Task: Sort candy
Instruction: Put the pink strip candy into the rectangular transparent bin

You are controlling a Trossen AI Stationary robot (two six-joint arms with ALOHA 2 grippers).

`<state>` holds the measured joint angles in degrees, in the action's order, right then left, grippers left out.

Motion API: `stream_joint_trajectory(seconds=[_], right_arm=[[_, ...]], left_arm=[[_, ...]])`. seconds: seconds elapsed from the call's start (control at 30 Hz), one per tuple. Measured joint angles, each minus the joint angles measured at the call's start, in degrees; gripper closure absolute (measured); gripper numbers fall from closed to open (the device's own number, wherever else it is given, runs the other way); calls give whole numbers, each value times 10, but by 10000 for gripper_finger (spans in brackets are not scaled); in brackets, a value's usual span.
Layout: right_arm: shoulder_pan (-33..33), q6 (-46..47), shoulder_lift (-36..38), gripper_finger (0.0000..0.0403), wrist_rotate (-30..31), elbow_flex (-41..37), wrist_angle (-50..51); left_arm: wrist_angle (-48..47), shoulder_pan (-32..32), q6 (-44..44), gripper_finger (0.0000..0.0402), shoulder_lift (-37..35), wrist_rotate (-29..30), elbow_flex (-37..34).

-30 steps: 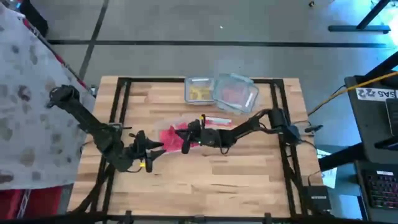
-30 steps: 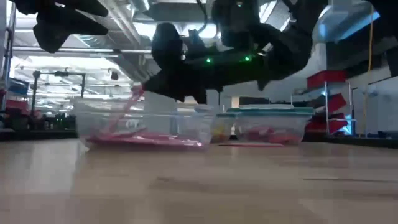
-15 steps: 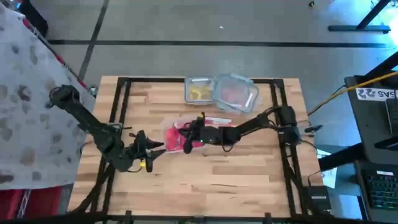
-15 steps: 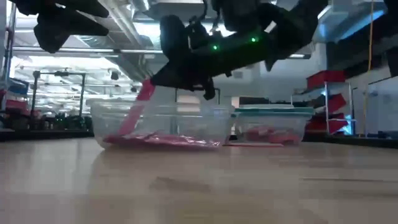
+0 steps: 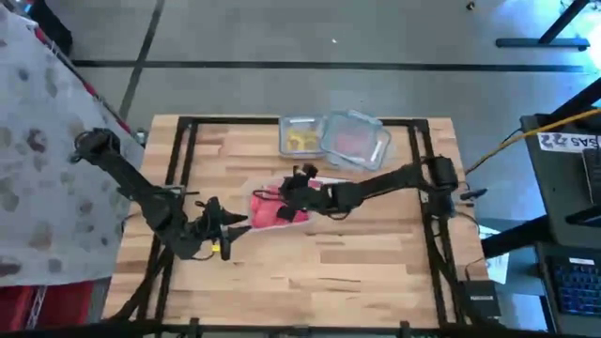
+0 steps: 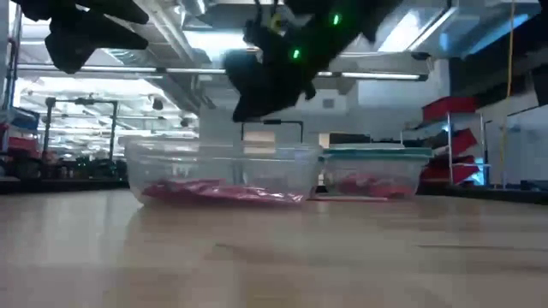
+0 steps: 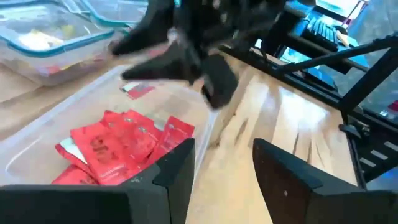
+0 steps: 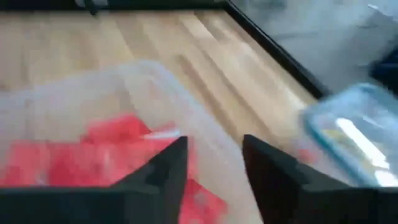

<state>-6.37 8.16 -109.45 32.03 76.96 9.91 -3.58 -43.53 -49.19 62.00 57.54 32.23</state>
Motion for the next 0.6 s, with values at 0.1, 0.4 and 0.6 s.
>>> stream_joint_trajectory(seconds=[0.1,0.4,0.6], right_arm=[[0,-52,39,206,-75,-1,94],[4,-93,101,204,-145,-121,231],[3,36,101,229,-37,-212,218]], left_arm=[[-11,-1,-14,255,0,0,0],[-14,-4,-40,255,28,-5,0],[-14,-4,-57,255,45,-4,0]])
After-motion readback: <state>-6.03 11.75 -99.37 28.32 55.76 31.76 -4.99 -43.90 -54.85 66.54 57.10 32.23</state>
